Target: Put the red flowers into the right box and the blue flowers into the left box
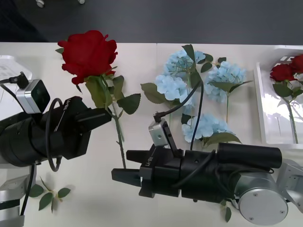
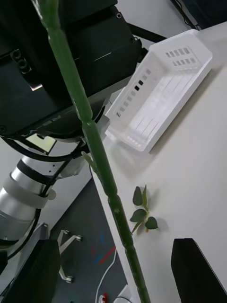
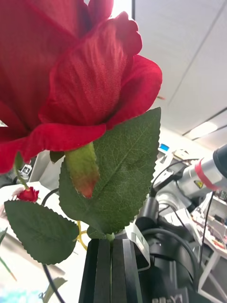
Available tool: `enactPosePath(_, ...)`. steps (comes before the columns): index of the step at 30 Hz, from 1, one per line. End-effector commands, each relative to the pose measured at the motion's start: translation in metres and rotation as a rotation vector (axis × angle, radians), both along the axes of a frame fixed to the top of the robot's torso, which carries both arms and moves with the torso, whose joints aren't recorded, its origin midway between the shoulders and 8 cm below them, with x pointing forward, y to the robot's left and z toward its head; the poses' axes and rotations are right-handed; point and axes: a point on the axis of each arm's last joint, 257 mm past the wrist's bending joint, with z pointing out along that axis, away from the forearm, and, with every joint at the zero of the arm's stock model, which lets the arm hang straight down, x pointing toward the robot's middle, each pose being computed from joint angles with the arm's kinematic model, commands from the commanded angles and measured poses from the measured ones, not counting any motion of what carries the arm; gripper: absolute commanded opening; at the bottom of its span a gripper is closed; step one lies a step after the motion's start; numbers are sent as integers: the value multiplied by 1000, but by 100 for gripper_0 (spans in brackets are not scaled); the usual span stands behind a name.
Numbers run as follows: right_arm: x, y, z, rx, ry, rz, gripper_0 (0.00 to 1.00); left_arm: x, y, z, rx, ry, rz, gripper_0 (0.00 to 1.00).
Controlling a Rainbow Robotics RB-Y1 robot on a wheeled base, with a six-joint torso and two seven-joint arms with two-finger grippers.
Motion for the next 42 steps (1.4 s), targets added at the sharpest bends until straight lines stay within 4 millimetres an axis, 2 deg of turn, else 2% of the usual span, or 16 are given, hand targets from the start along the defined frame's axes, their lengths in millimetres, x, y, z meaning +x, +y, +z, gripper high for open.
enactPosePath(1, 1, 8, 23, 52, -65, 1, 69, -3, -15, 11, -16, -83, -1, 0)
enactPosePath(4, 1, 13, 32, 87, -66, -5, 69, -4, -17, 10, -18, -79, -5, 0)
enactPosePath(9, 2, 12, 32, 90, -69, -9, 68, -3, -20, 10, -16, -77, -6, 0)
enactPosePath(11, 3, 10, 31, 86, -68, -13, 34, -3, -21, 9, -15, -75, -7, 0)
enactPosePath(12, 3, 9, 30, 83, -68, -13, 12, -4, -21, 9, -14, -75, -10, 0)
enactPosePath(13, 4, 8, 30, 81, -71, -15, 1, -3, -21, 10, -17, -76, -9, 0)
enactPosePath(26, 10, 5, 34, 95, -74, -34, 0, -4, -22, 6, -12, -67, -9, 0)
enactPosePath(28, 11, 5, 36, 100, -77, -37, 0, -1, -22, 5, -19, -52, 6, 10)
enactPosePath(29, 11, 4, 37, 102, -78, -38, 0, 3, -22, 4, -25, -36, 21, 25)
enactPosePath(31, 12, 4, 37, 102, -82, -41, 0, 7, -22, 4, -34, -19, 37, 40)
enactPosePath(32, 12, 3, 37, 103, -84, -43, 0, 10, -22, 3, -45, -4, 50, 53)
enactPosePath(34, 13, 2, 36, 100, -87, -45, 0, 13, -21, 4, -57, 8, 61, 65)
enactPosePath(36, 17, -2, 37, 94, -100, -53, 0, 14, -21, 4, -59, 12, 66, 73)
enactPosePath(42, 44, -28, 36, 0, -150, -78, 0, 26, -21, -3, -31, 30, 106, 81)
